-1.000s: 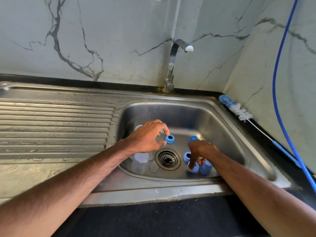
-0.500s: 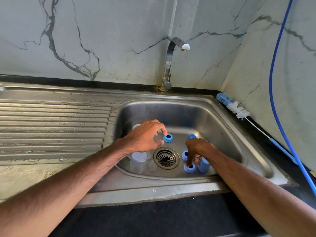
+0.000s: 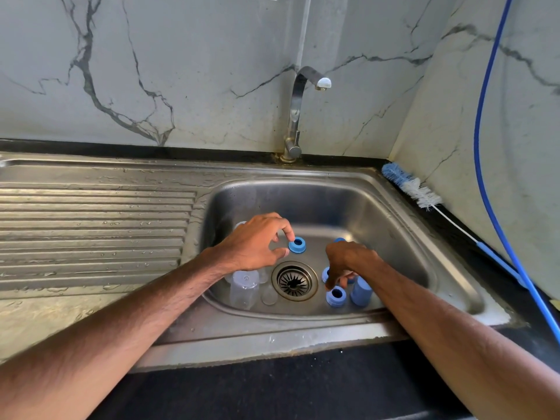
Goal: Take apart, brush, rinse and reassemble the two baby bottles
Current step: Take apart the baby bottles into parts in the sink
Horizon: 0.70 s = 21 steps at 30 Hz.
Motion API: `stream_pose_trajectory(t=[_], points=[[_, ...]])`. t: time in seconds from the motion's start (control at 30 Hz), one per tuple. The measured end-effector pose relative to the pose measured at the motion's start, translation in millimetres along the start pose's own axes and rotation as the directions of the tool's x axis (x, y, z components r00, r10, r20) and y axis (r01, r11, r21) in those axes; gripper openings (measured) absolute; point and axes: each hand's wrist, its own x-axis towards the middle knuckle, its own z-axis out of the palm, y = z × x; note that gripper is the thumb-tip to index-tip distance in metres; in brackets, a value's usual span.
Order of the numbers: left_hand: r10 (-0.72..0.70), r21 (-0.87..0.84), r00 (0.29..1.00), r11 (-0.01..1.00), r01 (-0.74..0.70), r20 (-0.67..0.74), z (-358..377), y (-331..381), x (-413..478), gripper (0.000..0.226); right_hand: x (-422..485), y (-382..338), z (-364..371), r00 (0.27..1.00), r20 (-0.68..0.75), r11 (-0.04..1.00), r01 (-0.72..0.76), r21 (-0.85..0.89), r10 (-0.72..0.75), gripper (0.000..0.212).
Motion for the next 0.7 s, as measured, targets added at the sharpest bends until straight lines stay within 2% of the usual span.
stream_pose_trajectory(t=[0.17, 0.3, 0.43, 0.7], points=[[0.0, 0.007, 0.999, 1.0, 0.001, -0.053, -1.5, -0.3, 1.3, 0.021, -2.7, 0.1, -9.9, 0.971, -0.233, 0.996, 0.062, 0.059, -0.047, 0.041], [-0.008, 0.023, 0.988, 1.0, 0.011, -0.154, -4.3, 0.2, 2.6, 0.019, -4.6, 6.8, -23.6, 0.928, -0.368, 0.956, 0.149, 0.252, -0.047, 0.025], [-0.047, 0.008, 0.959, 0.999, 0.052, -0.28, -8.1, -3.1, 2.4, 0.018, -7.3, 14.6, -32.0, 0.846, -0.533, 0.894, 0.229, 0.384, 0.012, 0.014], [-0.105, 0.005, 0.911, 0.993, 0.116, -0.398, -13.3, -10.0, 2.9, 0.018, -3.3, 18.5, -34.1, 0.779, -0.627, 0.836, 0.333, 0.437, 0.018, 0.006]])
